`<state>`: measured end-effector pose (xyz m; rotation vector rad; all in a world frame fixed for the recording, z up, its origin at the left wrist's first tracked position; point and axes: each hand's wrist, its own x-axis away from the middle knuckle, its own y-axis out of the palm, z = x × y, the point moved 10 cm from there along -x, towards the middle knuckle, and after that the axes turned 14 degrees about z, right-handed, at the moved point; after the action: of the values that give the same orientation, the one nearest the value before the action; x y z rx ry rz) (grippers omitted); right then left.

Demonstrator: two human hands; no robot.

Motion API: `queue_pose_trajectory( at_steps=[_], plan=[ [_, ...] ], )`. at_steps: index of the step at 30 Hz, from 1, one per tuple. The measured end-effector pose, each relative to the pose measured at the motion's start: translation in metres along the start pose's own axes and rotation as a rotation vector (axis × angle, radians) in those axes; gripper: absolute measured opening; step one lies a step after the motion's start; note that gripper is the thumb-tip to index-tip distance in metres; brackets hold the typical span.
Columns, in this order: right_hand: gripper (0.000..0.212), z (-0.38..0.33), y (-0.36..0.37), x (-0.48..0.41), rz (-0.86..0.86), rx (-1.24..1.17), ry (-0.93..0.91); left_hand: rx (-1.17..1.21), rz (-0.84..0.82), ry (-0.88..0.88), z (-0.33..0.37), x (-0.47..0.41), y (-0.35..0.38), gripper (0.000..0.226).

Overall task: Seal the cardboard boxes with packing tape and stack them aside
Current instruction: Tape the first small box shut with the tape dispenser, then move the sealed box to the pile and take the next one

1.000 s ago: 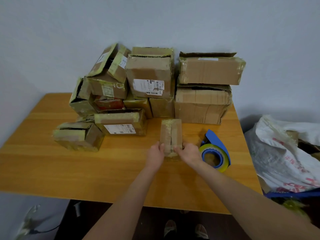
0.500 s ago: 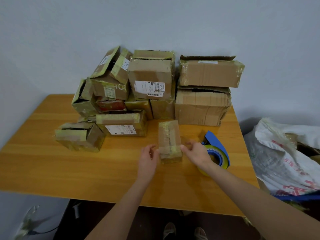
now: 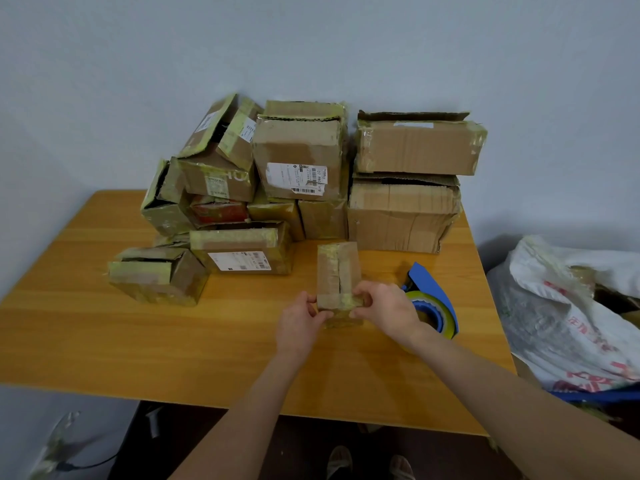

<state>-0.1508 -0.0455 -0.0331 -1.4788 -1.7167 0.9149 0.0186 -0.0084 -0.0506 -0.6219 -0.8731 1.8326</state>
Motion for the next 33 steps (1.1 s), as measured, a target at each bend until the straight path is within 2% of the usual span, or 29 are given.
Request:
queue_pose_trajectory(
  at_steps=[3,6,12,15,18,21,23,25,28,30,33],
  plan=[
    [0.049,-0.013,-0.002,-0.006,-0.007,0.156,-0.075,-0.09,0.04,0.137,0.014,-0.004,0.0,0.055],
    [0.051,-0.02,0.002,-0.007,0.0,0.185,-0.132,-0.025,0.006,0.133,0.017,-0.008,0.005,0.072],
    [0.046,-0.015,0.015,-0.012,-0.043,0.169,-0.147,0.077,-0.029,0.106,0.012,-0.011,0.007,0.056],
    [0.044,-0.01,0.016,-0.014,-0.069,0.142,-0.115,0.093,-0.075,0.119,0.016,-0.011,0.008,0.065],
    [0.043,-0.008,0.018,-0.015,-0.061,0.125,-0.098,0.003,-0.113,0.159,0.023,-0.012,0.008,0.063],
    [0.052,-0.003,0.021,-0.013,-0.139,0.105,-0.062,-0.175,-0.228,0.146,0.018,-0.015,0.014,0.054],
    [0.055,0.002,0.017,-0.012,-0.155,0.101,-0.031,-0.327,-0.291,0.159,0.011,-0.015,0.015,0.064],
    [0.053,0.009,0.003,-0.018,-0.045,0.057,0.042,-0.341,-0.212,0.148,0.011,-0.021,0.005,0.071],
    [0.063,0.024,-0.009,-0.025,0.057,-0.067,0.214,-0.2,-0.041,0.121,0.019,-0.028,-0.015,0.06],
    [0.07,0.023,0.003,-0.024,-0.043,-0.109,0.24,-0.155,-0.003,0.122,0.025,-0.031,-0.021,0.051],
    [0.065,0.004,0.027,-0.016,-0.174,-0.17,0.214,-0.079,0.035,0.04,0.02,-0.032,-0.029,0.049]
  ],
)
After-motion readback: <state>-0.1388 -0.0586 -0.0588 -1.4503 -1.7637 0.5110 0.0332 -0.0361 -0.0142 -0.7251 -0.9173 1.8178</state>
